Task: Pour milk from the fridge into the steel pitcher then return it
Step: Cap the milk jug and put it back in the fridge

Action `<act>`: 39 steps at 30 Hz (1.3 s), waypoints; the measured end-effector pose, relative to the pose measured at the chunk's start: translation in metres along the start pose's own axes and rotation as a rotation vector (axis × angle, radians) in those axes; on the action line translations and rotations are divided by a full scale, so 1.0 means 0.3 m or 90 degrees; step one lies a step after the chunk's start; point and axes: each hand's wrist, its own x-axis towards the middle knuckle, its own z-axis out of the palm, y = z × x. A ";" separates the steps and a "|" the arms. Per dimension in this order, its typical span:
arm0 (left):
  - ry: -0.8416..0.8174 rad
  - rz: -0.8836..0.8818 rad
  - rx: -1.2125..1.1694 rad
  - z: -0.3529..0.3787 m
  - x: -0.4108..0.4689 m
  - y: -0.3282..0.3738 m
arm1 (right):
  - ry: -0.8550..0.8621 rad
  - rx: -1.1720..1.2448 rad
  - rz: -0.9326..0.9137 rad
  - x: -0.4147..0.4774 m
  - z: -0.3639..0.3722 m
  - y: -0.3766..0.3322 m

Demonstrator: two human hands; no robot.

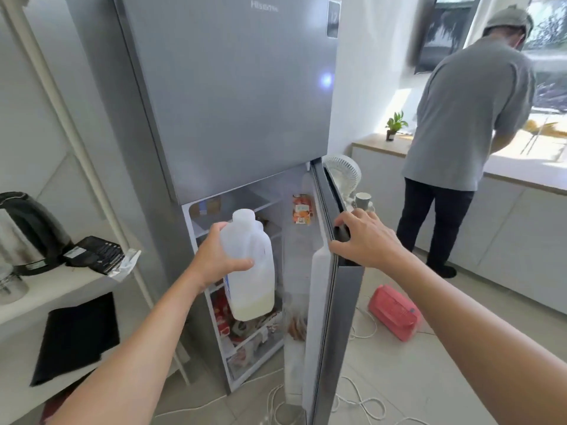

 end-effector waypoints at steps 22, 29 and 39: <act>-0.192 0.036 0.003 0.401 0.079 0.207 | 0.067 -0.198 0.253 -0.012 -0.071 0.531; -0.216 0.030 0.003 0.491 0.103 0.188 | 0.095 -0.123 0.264 0.015 -0.114 0.597; -0.304 -0.006 0.036 0.648 0.117 0.116 | -0.338 0.227 0.071 -0.102 0.252 0.321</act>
